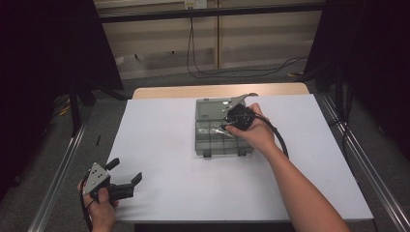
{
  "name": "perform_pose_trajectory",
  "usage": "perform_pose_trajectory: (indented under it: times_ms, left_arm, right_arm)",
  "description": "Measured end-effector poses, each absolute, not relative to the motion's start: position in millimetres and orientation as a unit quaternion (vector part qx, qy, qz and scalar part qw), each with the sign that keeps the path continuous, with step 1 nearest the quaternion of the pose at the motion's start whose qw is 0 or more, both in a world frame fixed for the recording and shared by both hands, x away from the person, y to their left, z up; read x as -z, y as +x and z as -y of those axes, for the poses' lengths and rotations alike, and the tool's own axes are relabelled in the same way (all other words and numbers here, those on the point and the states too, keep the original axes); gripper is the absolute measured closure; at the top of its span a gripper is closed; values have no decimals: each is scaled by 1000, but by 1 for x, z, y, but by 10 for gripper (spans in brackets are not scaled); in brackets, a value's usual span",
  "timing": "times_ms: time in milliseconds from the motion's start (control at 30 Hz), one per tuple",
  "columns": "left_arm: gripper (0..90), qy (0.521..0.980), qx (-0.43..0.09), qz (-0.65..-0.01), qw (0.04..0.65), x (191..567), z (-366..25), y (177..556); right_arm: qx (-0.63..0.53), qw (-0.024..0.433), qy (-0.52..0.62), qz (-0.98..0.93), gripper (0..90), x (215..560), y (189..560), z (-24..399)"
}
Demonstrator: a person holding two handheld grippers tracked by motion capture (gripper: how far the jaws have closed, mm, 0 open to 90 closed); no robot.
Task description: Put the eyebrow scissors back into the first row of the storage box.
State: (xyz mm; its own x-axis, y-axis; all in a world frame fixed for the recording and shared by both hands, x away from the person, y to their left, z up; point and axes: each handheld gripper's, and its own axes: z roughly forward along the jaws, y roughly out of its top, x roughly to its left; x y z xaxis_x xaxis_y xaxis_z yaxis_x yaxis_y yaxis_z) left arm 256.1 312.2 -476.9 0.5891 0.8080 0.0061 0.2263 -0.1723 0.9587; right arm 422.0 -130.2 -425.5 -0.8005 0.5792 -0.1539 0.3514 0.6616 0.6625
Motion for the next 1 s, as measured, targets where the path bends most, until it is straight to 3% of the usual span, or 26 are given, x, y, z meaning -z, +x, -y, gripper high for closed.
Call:
perform_pose_trajectory:
  times_ms: [167,400,600,1000]
  left_arm:
    - [1,715,-275,-361,532,477,-311,256]
    - [1,718,-275,-361,528,477,-311,256]
    - [1,717,-276,-365,526,477,-310,256]
    - [1,718,-277,-365,523,477,-310,256]
  right_arm:
    - [-353,165,297,-872,281,424,417,140]
    - [-387,177,332,-842,13,430,401,155]
    - [-410,205,355,-815,0,431,385,170]
    - [-442,219,371,-787,0,433,353,196]
